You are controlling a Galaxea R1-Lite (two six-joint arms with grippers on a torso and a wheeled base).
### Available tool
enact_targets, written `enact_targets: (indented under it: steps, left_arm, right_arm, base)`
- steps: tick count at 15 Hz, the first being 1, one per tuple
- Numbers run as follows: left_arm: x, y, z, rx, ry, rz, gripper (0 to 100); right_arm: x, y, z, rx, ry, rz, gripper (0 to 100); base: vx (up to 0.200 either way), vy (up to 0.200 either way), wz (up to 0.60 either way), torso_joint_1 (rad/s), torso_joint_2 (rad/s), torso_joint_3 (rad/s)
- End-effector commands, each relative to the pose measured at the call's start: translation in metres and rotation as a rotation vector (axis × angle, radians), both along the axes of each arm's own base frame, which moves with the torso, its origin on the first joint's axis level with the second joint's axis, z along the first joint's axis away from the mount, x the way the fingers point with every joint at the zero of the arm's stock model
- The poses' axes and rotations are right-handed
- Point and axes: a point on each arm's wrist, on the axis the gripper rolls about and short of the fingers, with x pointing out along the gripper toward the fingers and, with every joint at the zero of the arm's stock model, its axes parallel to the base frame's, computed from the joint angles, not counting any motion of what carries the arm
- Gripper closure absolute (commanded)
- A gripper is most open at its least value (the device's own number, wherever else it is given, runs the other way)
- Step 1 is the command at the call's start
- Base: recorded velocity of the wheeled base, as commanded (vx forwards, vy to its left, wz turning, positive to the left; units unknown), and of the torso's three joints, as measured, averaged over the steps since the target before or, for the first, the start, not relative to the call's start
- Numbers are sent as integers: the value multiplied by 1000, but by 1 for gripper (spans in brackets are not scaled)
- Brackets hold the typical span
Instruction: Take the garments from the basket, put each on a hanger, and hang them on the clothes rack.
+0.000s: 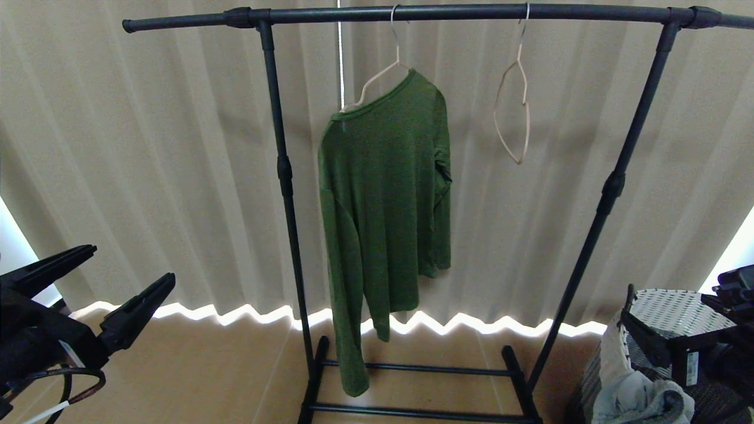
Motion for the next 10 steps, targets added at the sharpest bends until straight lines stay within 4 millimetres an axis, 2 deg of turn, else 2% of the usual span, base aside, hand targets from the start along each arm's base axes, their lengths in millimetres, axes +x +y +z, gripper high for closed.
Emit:
enact_targets:
  steps: [1, 10]
  left_arm:
    - [0, 0, 0, 2, 0, -1, 0]
    - [-2, 0, 0, 10, -7, -4, 0]
  right_arm:
    - [-1, 0, 0, 2, -3, 1, 0]
    - [-1, 0, 1, 1, -5, 2, 0]
  base:
    - [0, 0, 0, 0, 0, 0]
    - [0, 0, 0, 0, 0, 0]
